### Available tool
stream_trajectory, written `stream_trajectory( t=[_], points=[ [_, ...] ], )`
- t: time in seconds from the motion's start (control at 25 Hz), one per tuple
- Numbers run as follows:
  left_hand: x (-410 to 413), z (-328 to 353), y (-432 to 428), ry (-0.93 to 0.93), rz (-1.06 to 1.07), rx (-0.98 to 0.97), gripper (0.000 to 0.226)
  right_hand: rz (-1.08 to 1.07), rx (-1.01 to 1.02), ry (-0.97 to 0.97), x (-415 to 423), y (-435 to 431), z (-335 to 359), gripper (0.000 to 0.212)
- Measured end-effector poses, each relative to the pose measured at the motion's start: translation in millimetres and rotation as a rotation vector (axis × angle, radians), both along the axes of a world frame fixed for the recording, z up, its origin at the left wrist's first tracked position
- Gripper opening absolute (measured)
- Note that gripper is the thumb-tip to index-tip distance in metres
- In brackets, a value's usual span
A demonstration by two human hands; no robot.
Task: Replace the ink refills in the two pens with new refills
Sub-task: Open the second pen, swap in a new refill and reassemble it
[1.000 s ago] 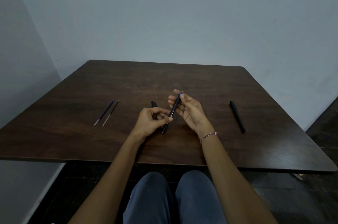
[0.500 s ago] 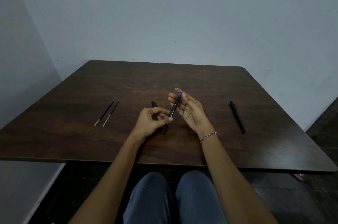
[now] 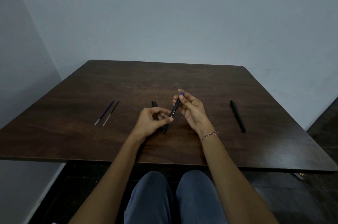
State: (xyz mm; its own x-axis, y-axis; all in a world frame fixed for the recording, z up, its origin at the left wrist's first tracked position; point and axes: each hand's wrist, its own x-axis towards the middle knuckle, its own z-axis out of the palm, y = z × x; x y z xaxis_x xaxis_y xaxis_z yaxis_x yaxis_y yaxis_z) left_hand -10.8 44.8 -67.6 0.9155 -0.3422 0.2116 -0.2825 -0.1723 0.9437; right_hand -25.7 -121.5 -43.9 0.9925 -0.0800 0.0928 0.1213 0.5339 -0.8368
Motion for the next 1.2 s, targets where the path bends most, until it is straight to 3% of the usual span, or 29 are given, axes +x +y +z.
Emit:
stream_trajectory(
  t=[0.28,0.64,0.92,1.2],
  points=[
    [-0.8,1.4,0.1,-0.008,0.022,-0.027,0.019,0.124,0.05,0.006,-0.3,-1.1,-0.3,0.025],
    [-1.3,0.0,0.1,0.012,0.005,-0.011,0.018,0.066,-0.063,0.03,-2.9,-1.2,-0.4,0.017],
    [-2.9,0.6,0.1,0.015,0.009,-0.031,0.018,0.121,-0.015,-0.001,-1.0,0.9,-3.2,0.023],
    [-2.7,0.7,0.8,0.023,0.007,0.0,0.018,0.089,-0.1,-0.013,-2.2,1.2,-3.0,0.023]
  ],
)
